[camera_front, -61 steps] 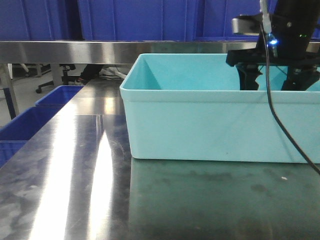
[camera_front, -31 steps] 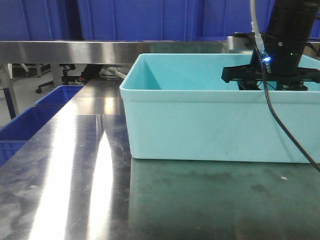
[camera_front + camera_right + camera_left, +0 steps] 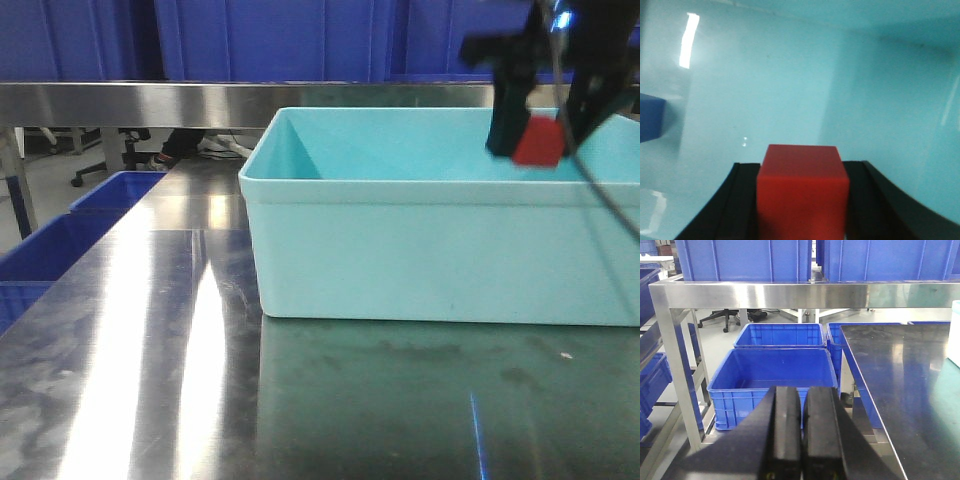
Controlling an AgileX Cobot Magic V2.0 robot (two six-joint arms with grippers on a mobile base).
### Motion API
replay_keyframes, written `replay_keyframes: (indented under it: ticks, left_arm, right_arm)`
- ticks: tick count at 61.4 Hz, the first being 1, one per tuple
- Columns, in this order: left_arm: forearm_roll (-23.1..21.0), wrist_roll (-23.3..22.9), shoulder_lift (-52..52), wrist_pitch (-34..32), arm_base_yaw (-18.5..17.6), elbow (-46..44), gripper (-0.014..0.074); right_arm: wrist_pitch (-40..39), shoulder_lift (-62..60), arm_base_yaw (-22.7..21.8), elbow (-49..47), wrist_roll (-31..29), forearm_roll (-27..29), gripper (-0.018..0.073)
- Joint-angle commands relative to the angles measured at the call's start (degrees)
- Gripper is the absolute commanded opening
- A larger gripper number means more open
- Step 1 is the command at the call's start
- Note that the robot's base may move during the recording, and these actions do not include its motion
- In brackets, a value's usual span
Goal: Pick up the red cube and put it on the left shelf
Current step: 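Lift the red cube out of the teal bin with the right gripper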
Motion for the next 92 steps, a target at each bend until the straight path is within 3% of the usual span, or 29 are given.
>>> replay_keyframes:
  ticks: [1,16,38,57,68,92]
  left_arm:
    - [-0.38,-0.05,-0.85,-5.03,-0.25,1.32,0.0101]
    - [-0.38,-0.05,-0.85,-5.03,-0.25,1.32,0.0101]
    - [-0.38,-0.05,-0.85,-5.03,-0.25,1.32,0.0101]
    - [-0.38,-0.05,-0.85,-5.03,-0.25,1.32,0.0101]
    - [-0.38,-0.05,-0.85,-5.03,-0.25,1.32,0.0101]
    - [-0.38,-0.05,-0.85,-5.03,-0.25,1.32,0.0101]
  right_arm:
    - [-1.28,-8.81,-0.02,-1.32,-1.15,-0.32,0.0185]
    - [-3.15,-25.42,-0.02,7.64,-4.83,-0.32,0.0185]
    - [-16.28,-57.88,-0.02,34.44,-5.07,-0.32,0.0185]
    - [-19.03,-84.79,-0.02,49.55,-5.07,-0.32,0.0185]
    - [-19.03,-92.1,-0.02,52.17,-5.07,-0.32,0.0185]
    - [-18.17,-92.59,-0.02,52.24,-5.07,-0.32,0.0185]
